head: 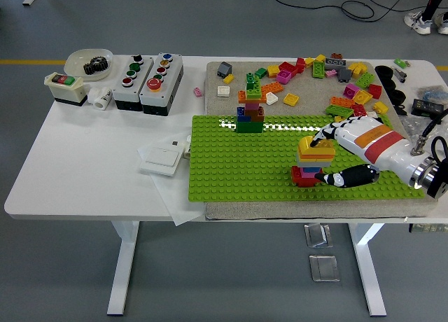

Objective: Pick up the brick,pile it on top of brick,press brick,pick up the brick,pile it on top of brick,press brick

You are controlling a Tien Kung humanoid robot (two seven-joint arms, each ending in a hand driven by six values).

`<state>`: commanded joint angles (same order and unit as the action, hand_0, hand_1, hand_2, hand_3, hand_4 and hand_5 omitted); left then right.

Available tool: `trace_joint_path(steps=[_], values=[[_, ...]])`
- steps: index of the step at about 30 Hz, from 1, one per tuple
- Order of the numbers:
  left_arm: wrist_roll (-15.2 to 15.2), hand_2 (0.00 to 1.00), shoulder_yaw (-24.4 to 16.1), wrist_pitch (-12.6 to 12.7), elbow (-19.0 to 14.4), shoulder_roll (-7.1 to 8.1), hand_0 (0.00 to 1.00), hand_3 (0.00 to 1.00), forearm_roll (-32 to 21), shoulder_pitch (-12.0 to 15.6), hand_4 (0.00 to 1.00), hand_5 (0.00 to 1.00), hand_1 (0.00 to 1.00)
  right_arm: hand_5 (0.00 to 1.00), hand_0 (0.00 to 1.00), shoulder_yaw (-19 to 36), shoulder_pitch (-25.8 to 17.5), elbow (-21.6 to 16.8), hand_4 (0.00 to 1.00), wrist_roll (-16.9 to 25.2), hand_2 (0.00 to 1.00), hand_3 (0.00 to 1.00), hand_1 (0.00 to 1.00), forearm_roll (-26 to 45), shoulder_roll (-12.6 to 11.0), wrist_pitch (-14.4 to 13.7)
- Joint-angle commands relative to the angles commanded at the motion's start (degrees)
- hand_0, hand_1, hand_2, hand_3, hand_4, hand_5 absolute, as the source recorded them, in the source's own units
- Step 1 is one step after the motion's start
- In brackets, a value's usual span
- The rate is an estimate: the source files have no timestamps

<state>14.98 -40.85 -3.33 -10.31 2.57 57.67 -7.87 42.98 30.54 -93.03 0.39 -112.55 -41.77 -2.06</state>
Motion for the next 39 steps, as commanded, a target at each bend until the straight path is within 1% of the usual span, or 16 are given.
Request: trace_joint_path(steps=[8, 22, 39], values=[[0.01, 0.637, -0.12, 0.01, 0.00, -0.03, 0.791, 0.558, 0.10, -0.01, 0.582, 0.602, 0.730, 0.485, 0.707, -0.30, -0.16, -0.39, 0.824, 0.04, 0.748, 0.659, 0.676, -0.98, -0.06, -0.16], [-0.09, 0.637, 0.32, -0.01, 0.00, -0.06, 0.792, 0.558, -0.36, 0.00, 0.583, 0.604, 0.728, 0.480, 0.706, -1.17, -0.47, -0.31, 0.821, 0.23, 0.747, 0.657, 0.674, -4.00, 0.30, -1.26], [0.04, 0.637, 0.06, -0.07, 0.00, -0.05, 0.793, 0.558, 0.07, 0.23, 0.581, 0.604, 0.728, 0.471, 0.705, -0.58, -0.62, -0.61, 0.813, 0.32, 0.745, 0.652, 0.673, -4.09, 0.33, -2.38]])
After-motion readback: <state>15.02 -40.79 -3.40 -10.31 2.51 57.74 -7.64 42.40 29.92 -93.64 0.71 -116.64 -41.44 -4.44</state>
